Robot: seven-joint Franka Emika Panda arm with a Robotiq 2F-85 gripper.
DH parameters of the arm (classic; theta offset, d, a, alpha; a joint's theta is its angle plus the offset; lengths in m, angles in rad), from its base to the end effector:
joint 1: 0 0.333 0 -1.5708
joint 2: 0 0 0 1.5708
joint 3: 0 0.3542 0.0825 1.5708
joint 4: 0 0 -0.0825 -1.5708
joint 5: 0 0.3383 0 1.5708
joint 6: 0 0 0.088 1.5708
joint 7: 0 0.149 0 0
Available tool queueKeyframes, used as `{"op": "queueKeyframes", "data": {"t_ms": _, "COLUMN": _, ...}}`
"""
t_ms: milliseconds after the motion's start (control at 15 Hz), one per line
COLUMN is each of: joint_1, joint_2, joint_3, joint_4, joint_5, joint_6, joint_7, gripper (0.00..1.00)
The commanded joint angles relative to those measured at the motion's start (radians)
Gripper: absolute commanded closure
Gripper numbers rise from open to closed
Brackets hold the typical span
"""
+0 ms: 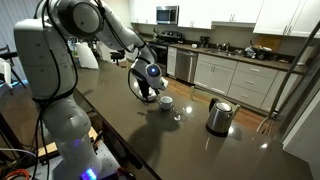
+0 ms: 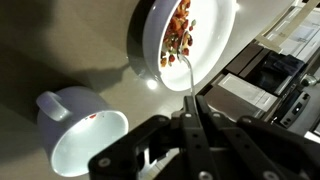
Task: Use the spoon and put the objects in the bowl into the cup
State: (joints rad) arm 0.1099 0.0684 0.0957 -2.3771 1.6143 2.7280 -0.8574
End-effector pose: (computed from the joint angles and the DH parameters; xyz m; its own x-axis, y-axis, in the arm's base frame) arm 0.4900 0.0809 0.3416 0.8421 -0.4714 0.2620 -0.1884 -0.7123 -0.6762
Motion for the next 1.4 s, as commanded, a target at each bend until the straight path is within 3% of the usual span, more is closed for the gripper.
{"op": "queueKeyframes", "data": {"t_ms": 0, "joint_1": -0.017, "joint_2": -0.036, "joint_3": -0.017, "joint_4": -0.030, "joint_5": 0.013, "joint_6": -0.057, "joint_7": -0.006, "gripper": 0.95}}
{"op": "queueKeyframes", "data": {"t_ms": 600, "joint_1": -0.054, "joint_2": -0.084, "joint_3": -0.095, "joint_4": -0.063, "joint_5": 0.001, "joint_6": -0.219, "joint_7": -0.015, "gripper": 0.95}}
{"op": "queueKeyframes", "data": {"t_ms": 1333, "joint_1": -0.089, "joint_2": -0.145, "joint_3": -0.114, "joint_4": -0.067, "joint_5": -0.024, "joint_6": -0.240, "joint_7": 0.002, "gripper": 0.95}}
